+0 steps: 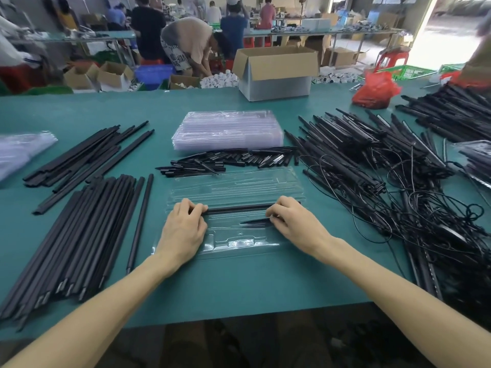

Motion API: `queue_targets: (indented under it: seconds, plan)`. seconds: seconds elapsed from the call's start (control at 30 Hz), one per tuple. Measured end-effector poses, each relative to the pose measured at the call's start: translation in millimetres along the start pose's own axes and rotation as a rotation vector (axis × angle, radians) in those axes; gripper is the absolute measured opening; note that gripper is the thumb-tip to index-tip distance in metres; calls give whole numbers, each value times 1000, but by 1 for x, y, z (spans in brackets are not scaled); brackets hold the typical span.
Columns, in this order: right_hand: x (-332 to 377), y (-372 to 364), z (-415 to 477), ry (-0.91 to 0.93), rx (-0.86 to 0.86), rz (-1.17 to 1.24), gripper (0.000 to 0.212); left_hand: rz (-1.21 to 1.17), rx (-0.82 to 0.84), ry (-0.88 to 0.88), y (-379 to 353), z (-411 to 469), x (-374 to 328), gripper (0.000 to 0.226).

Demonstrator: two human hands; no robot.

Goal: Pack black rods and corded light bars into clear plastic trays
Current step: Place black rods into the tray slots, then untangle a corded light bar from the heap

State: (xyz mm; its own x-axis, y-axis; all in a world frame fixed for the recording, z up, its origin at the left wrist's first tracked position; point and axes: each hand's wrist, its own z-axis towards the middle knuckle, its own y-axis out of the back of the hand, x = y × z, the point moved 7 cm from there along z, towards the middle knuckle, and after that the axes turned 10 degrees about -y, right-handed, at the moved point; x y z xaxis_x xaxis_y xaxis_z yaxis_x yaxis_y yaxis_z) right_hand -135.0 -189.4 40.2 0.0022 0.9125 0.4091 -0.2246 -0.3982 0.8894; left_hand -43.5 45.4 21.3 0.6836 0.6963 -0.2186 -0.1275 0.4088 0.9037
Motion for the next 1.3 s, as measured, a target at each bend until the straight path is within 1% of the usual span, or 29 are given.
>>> queue_targets:
  seconds: [0.1,0.17,0.27,0.33,0.4,0.47,0.53,0.6,0.7,0.77,0.83,0.87,0.93,1.0,1.07,1.17,1.23,1.3]
  plan:
    - [-3,-3,-8,19,-21,-9,24,70,23,-46,2,3,-6,23]
    - [-3,-6,-13,11,-50,-17,26,149,79,-72,0,7,-10,22]
    - [0,-7,-17,-18,-102,-1,25,279,177,-106,-3,13,-16,10]
    - [1,-8,-18,-44,-124,8,25,332,196,-127,-2,19,-23,5]
    - [0,-9,-20,-71,-137,16,26,351,183,-157,-2,28,-36,7]
    - [0,-9,-22,-88,-137,20,28,300,138,-201,-4,40,-55,16]
    - [0,-9,-23,-85,-143,33,30,191,99,-251,-11,52,-81,25]
    - [1,-9,-24,-87,-148,40,32,93,113,-269,-25,62,-105,32]
    - [-2,-10,-26,-105,-162,57,28,46,148,-233,-50,73,-126,42]
    - [-4,-9,-27,-123,-176,100,26,63,155,-200,-59,81,-126,45]
    - [-6,-8,-26,-125,-195,144,29,57,153,-156,-63,84,-119,49]
    - [-7,-8,-26,-127,-199,168,30,97,178,-154,-64,84,-117,59]
    - [-10,-7,-26,-140,-208,217,29,252,255,-210,-72,82,-117,86]
    - [-12,-7,-26,-148,-225,254,26,327,319,-224,-80,79,-115,95]
    - [-12,-7,-27,-147,-239,292,24,259,315,-186,-84,78,-112,89]
    - [-18,-6,-27,-177,-237,391,22,53,250,-85,-83,79,-107,68]
    - [-23,-4,-25,-217,-225,493,22,40,243,-80,-84,80,-105,65]
    - [-33,8,-19,-277,-252,609,21,57,234,-83,-88,81,-103,65]
